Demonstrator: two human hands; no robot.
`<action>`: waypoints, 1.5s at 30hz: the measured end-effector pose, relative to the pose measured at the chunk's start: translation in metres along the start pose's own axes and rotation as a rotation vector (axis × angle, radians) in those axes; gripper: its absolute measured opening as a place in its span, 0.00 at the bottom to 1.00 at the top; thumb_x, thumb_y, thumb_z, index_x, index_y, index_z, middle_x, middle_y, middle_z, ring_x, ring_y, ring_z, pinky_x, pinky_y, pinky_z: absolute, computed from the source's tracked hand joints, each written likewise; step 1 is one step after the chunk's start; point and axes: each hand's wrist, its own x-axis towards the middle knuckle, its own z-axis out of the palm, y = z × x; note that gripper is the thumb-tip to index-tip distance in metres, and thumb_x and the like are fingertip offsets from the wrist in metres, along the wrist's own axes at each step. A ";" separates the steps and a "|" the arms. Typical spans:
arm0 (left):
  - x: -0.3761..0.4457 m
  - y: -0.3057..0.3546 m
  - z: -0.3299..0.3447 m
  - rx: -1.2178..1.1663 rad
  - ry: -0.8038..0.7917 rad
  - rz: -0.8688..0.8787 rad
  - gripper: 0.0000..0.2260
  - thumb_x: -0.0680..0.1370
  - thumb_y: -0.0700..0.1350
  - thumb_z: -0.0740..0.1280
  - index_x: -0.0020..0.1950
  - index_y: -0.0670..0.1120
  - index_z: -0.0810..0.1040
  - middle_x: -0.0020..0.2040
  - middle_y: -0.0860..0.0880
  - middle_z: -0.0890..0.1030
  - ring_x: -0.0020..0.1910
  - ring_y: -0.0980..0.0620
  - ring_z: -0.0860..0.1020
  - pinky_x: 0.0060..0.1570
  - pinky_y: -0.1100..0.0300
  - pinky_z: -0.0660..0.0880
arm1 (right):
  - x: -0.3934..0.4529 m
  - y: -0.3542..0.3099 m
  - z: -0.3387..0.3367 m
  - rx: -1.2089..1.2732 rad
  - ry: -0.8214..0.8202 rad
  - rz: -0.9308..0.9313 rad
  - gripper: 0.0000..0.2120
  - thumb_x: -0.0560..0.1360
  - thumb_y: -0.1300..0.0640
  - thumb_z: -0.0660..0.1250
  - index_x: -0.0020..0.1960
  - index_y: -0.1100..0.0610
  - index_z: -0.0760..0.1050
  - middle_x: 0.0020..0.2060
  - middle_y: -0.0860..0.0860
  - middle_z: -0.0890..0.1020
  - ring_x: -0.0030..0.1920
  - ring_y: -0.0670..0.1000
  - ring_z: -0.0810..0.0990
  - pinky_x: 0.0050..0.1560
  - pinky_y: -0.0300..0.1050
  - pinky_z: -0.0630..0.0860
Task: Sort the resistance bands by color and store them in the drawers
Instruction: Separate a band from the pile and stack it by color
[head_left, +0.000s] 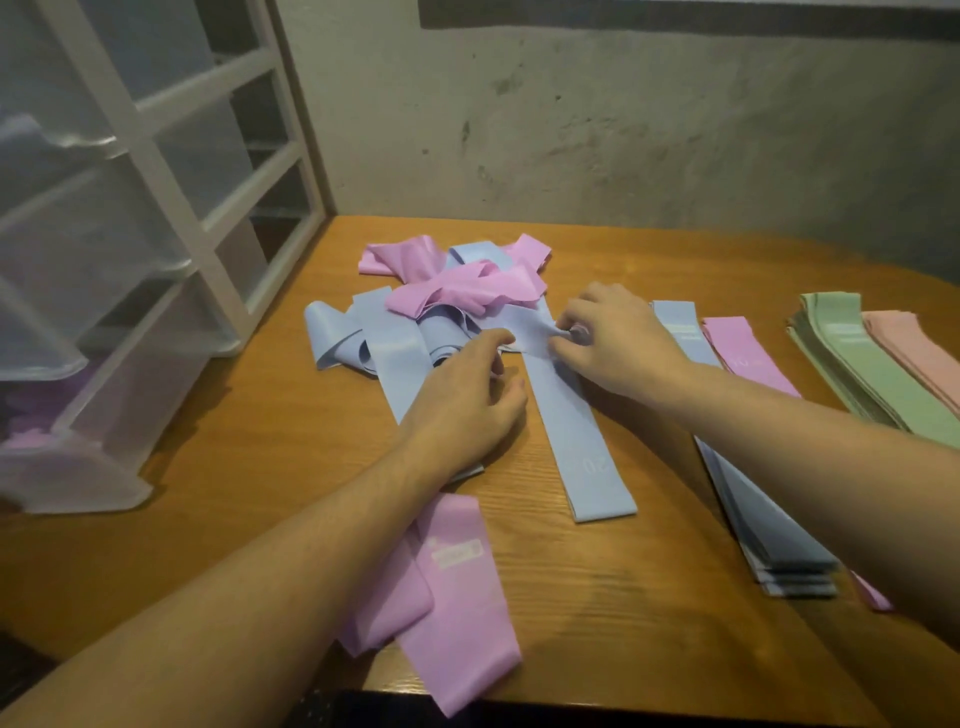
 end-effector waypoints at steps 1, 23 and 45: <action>-0.001 0.000 0.000 -0.009 0.004 0.011 0.21 0.79 0.52 0.65 0.71 0.56 0.65 0.57 0.55 0.75 0.49 0.55 0.76 0.53 0.54 0.75 | -0.004 -0.001 -0.001 0.019 0.036 -0.078 0.09 0.78 0.46 0.66 0.46 0.52 0.76 0.47 0.50 0.77 0.51 0.51 0.72 0.50 0.47 0.68; -0.008 0.006 -0.004 0.284 0.128 0.446 0.13 0.79 0.53 0.62 0.51 0.46 0.81 0.65 0.47 0.77 0.64 0.47 0.71 0.58 0.53 0.59 | -0.081 -0.029 -0.089 1.000 0.022 0.376 0.11 0.83 0.49 0.62 0.45 0.53 0.72 0.35 0.49 0.73 0.37 0.49 0.72 0.38 0.45 0.70; -0.001 0.082 -0.039 -0.786 -0.108 -0.174 0.04 0.78 0.40 0.63 0.46 0.43 0.69 0.38 0.37 0.80 0.37 0.43 0.84 0.40 0.52 0.81 | -0.136 0.006 -0.145 0.944 -0.286 0.308 0.25 0.75 0.74 0.63 0.64 0.51 0.79 0.61 0.48 0.81 0.58 0.45 0.81 0.56 0.38 0.78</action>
